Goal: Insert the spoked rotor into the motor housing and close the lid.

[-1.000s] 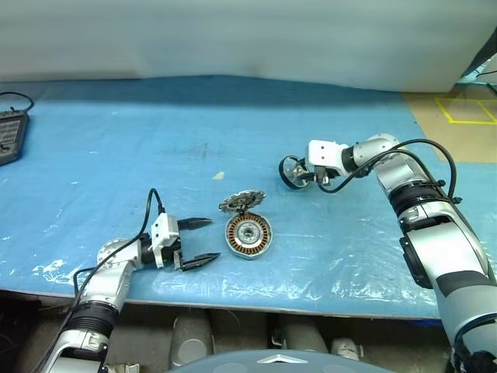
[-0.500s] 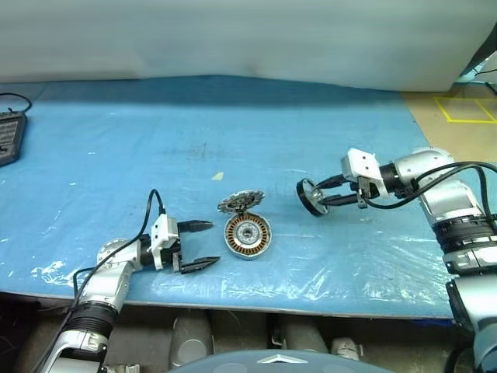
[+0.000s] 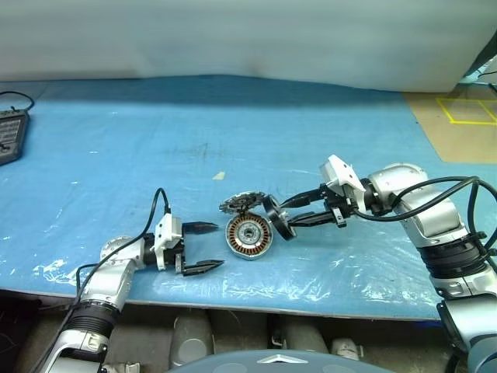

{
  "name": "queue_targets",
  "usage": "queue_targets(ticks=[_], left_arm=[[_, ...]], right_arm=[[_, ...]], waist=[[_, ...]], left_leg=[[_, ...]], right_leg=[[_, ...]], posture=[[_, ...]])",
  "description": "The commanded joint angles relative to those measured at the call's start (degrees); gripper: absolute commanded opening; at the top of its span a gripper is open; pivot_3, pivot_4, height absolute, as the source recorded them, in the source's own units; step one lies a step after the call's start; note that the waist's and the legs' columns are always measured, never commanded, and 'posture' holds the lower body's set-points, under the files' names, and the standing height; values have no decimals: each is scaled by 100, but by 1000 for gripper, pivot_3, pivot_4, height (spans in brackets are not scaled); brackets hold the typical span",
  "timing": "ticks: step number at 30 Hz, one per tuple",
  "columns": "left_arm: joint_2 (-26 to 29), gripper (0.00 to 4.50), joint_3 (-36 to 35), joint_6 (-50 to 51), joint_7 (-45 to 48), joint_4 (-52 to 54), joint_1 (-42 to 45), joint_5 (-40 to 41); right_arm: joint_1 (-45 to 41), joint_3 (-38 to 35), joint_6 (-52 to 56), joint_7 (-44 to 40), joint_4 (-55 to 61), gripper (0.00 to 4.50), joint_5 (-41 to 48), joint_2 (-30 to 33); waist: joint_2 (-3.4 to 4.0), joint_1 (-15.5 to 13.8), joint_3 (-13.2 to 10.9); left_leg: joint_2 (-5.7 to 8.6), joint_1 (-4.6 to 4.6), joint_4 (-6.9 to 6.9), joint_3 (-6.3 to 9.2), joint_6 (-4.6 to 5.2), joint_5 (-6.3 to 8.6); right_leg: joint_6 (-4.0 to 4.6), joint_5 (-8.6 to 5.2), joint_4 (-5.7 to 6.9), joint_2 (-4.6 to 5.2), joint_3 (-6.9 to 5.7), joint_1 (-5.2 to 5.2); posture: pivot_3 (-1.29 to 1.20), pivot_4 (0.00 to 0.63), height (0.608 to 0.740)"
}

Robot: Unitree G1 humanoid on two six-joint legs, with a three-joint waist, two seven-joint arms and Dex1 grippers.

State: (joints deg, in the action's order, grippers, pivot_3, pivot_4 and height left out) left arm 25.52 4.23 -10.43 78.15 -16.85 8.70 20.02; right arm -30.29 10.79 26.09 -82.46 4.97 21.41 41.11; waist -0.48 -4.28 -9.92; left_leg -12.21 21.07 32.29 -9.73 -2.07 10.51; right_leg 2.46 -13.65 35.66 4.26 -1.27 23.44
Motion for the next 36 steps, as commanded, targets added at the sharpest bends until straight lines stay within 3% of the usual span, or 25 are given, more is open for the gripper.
queue_targets(ticks=[1, 16, 36], left_arm=[[81, 4500, 33, 142, -7, 368, -35, 88], [119, 4500, 20, 450, -163, 742, -46, 93], [0, 4500, 39, -220, -45, -66, -52, -17]], right_arm=[[-48, 135, -89, 110, -13, 1287, -51, -126], [-146, 495, -137, 375, -207, 1287, -277, -504], [-294, 708, -557, 426, -535, 1287, -699, -556]], waist=[[0, 3, 0], [0, 12, 0], [0, 18, 0]], left_leg=[[0, 1, 0, 0, 0, 0], [0, 1, 0, 0, -1, 0], [0, 0, 3, 0, -1, 0]], right_leg=[[0, 0, 0, 0, -1, 0], [0, 0, 2, 0, -1, 0], [-1, 1, 5, 0, -1, -1]], posture=[[0, 150, 740], [0, 150, 740], [0, 150, 740]])
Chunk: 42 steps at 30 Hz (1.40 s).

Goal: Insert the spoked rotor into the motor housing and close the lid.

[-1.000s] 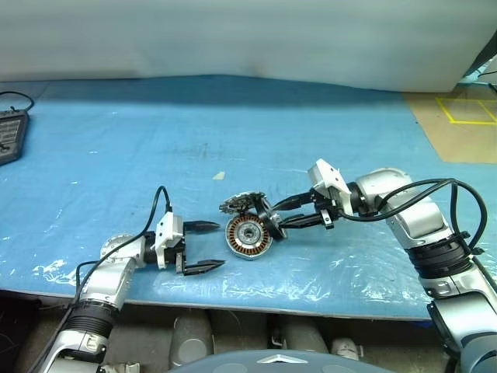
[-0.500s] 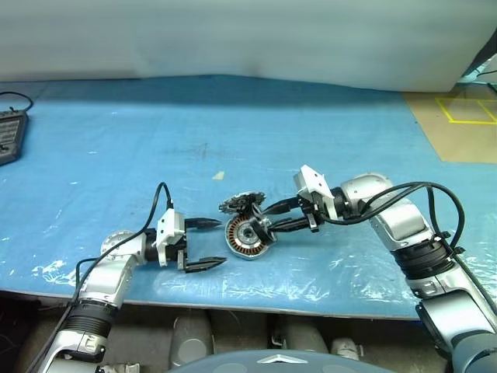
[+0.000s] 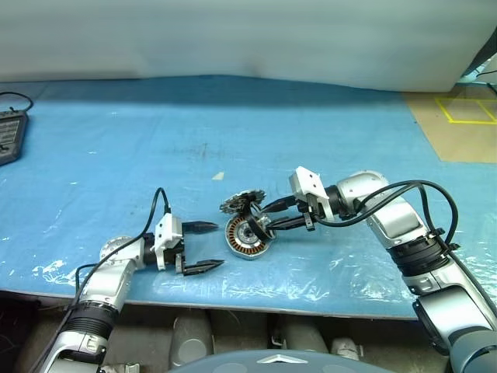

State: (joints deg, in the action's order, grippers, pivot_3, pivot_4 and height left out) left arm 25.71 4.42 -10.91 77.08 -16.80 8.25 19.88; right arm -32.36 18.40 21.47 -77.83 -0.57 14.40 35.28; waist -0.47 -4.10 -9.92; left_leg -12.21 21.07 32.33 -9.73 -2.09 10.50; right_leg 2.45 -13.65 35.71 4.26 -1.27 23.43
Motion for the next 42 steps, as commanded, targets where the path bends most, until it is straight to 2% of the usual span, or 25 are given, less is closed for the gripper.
queue_targets(ticks=[1, 3, 10, 18, 30, 35, 37, 42], left_arm=[[-30, 4500, 22, -213, 73, -132, 0, -8], [-43, 4500, 23, -269, 86, -211, 15, -14], [-18, 4500, 36, -146, 22, -61, 66, 12], [28, 4500, 28, 106, -75, 296, -1, 37], [30, 4500, 4, 49, -55, 234, -66, 29], [22, 4500, 1, 14, -32, 176, -82, 29], [15, 4500, 6, -1, -22, 147, -77, 25], [3, 4500, 23, 20, -32, 150, -45, 24]], right_arm=[[-89, -48, -95, -49, 5, 1287, -2, 34], [-95, -39, -105, -66, -29, 1287, -7, 39], [-92, -50, -265, -105, -93, 3544, -50, 9], [-49, -91, -184, -185, -55, 3544, 78, -1], [-128, -231, 118, -261, 212, 3544, 548, -29], [-231, -49, -99, -239, 303, 2072, 350, -29], [-306, 138, -303, -215, 201, 2072, 79, -35], [-512, 240, -272, -427, 157, 2072, 180, -244]], waist=[[0, 0, 0], [0, -1, 0], [0, -2, 0], [0, 0, 0], [0, -1, 0], [0, 1, 0], [0, 2, 0], [0, 3, 0]], left_leg=[[0, 0, 0, 0, 0, 0], [0, 0, 0, 0, 0, 0], [0, -1, 1, 0, 0, 0], [-1, -1, 1, 0, 0, 0], [0, 0, 2, 0, 1, 0], [-1, -1, 2, 0, 1, 0], [-1, -1, 2, 0, 0, 0], [-1, -1, 3, 0, 0, 0]], right_leg=[[0, 0, 0, 0, 0, 0], [0, 0, 0, 0, 0, 0], [0, 0, 2, 0, 0, -1], [0, 0, 2, 0, 0, -1], [0, 0, 2, 0, 0, -1], [0, 0, 2, 0, 0, 0], [0, 0, 3, 0, 0, -1], [0, 0, 4, 0, 0, -1]], posture=[[0, 150, 740], [0, 150, 740], [0, 150, 740], [0, 150, 740], [0, 150, 740], [0, 150, 740], [0, 150, 740], [0, 150, 740]])
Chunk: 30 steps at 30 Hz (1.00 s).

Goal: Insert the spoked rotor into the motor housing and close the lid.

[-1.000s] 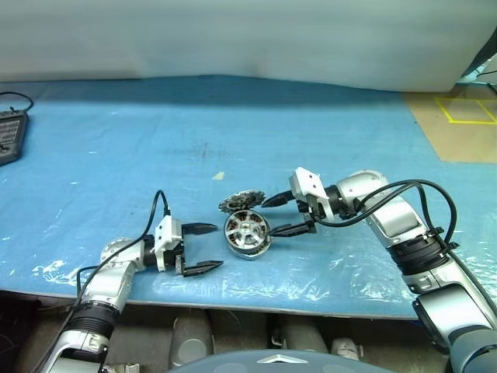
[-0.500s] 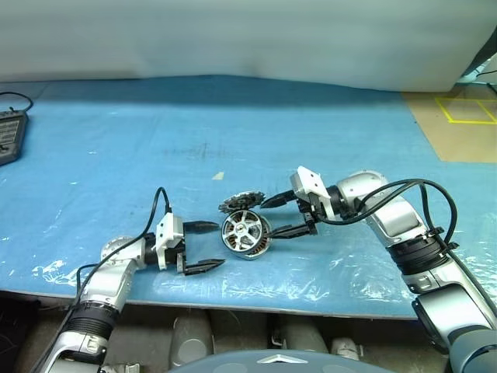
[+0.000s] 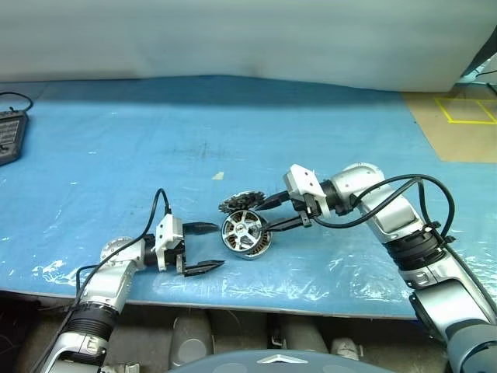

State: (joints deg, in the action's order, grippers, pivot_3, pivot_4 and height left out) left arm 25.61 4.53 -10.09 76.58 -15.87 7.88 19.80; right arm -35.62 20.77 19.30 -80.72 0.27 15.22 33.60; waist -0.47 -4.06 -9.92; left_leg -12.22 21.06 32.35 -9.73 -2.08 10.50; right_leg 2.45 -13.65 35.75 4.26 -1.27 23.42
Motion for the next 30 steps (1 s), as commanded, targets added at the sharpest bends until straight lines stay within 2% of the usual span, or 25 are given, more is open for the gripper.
queue_targets(ticks=[1, 13, 28, 30], left_arm=[[9, 4500, 15, -55, 13, 64, -4, 32], [-89, 4500, 47, -137, -53, 57, -83, -20], [-138, 4500, 47, -349, -75, -137, -105, -52], [-143, 4500, 44, -391, -69, -196, -89, -58]], right_arm=[[-215, 25, -66, -160, 59, 2072, 84, -107], [-303, 418, -65, -102, -261, 2072, -216, -639], [-414, 506, -224, 65, -706, 2072, -654, -809], [-430, 505, -216, 66, -722, 1704, -661, -817]], waist=[[0, -2, 0], [0, 0, 0], [0, 4, 0], [0, 4, 0]], left_leg=[[0, 1, 0, 0, 0, 0], [-1, 1, 2, 0, 0, 0], [-1, -1, 2, 0, -1, 0], [-1, -2, 3, 0, -1, 0]], right_leg=[[0, 0, 0, 0, 0, 0], [0, 0, 1, 0, -1, 0], [0, 0, 4, 0, 0, 0], [0, 0, 5, 0, 0, -1]], posture=[[0, 150, 740], [0, 150, 740], [0, 150, 740], [0, 150, 740]])
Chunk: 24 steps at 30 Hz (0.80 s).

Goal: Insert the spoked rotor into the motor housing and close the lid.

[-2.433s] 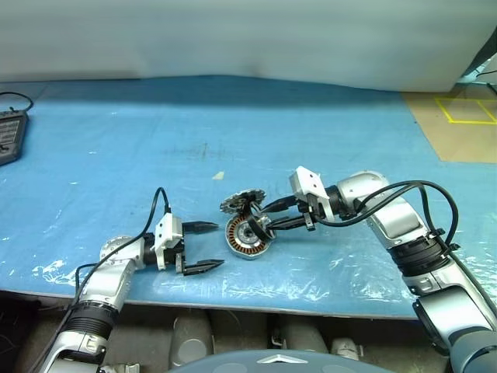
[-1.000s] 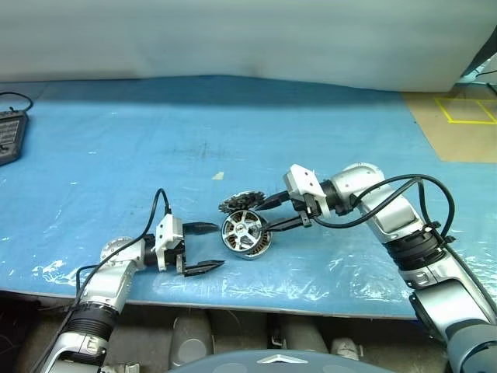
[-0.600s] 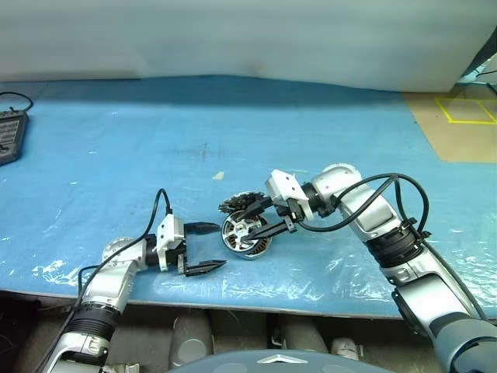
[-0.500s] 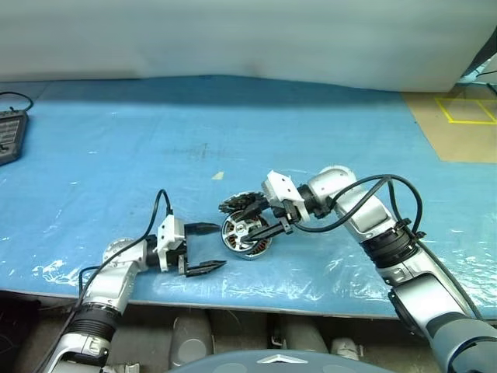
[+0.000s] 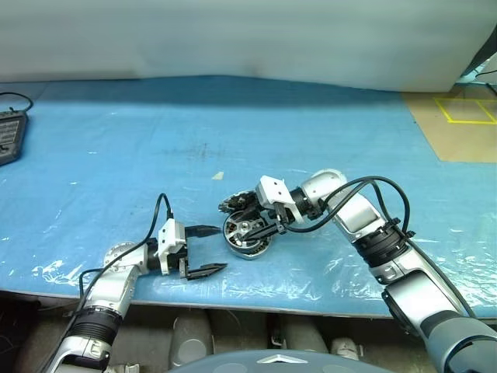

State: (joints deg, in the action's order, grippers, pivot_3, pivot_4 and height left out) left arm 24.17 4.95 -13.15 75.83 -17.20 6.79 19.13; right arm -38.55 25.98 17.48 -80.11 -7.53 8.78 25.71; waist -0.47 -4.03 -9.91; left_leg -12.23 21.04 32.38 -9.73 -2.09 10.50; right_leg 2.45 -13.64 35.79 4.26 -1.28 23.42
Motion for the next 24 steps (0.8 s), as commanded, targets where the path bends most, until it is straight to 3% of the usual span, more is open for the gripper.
queue_targets(ticks=[1, 4, 5, 24], left_arm=[[-1, 4500, 1, -101, 8, -88, 32, 6], [2, 4500, 3, -119, 12, -114, 46, 6], [3, 4500, 3, -121, 10, -121, 52, 6], [-53, 4500, 46, -270, 84, -356, 119, -17]], right_arm=[[-147, -20, -30, 5, 48, 1508, -17, -34], [-162, -39, -8, -3, 49, 424, 2, -45], [-165, -52, 9, -9, 54, 260, 18, -45], [-117, -469, 556, -173, 714, 274, 639, 244]], waist=[[0, 0, 0], [0, 0, 0], [0, 0, 0], [1, -5, 1]], left_leg=[[0, 0, 0, 0, 0, 0], [0, -1, 0, 0, 0, 0], [0, -1, 0, 0, 0, 0], [0, -6, 1, 0, 0, 0]], right_leg=[[0, 0, 0, 0, 0, 0], [0, 0, 0, 0, 0, -1], [0, 0, 0, 0, 0, -1], [0, 0, 2, 0, 0, -6]], posture=[[0, 150, 740], [0, 150, 740], [0, 150, 740], [0, 150, 740]])
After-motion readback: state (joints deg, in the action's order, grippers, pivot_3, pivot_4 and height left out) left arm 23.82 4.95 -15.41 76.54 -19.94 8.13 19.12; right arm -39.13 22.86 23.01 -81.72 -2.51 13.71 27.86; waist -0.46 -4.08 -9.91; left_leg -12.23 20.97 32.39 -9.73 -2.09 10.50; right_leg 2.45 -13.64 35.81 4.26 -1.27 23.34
